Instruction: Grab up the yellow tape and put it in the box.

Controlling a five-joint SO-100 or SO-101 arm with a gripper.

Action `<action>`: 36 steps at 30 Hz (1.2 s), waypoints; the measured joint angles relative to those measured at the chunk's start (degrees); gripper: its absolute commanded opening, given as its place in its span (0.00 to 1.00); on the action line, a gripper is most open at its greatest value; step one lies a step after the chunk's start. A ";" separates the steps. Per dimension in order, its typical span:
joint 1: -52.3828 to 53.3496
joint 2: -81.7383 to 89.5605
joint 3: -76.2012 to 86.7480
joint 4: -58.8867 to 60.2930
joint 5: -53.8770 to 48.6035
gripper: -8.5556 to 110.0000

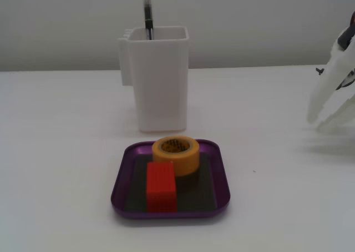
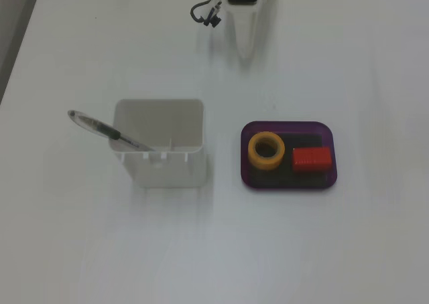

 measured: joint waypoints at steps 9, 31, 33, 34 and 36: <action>0.70 0.00 0.00 0.00 -0.09 0.07; 0.70 0.00 0.00 0.00 -0.09 0.07; 0.70 0.00 0.00 0.00 -0.09 0.07; 0.70 0.00 0.00 0.00 -0.09 0.07; 0.70 0.00 0.00 0.00 -0.09 0.07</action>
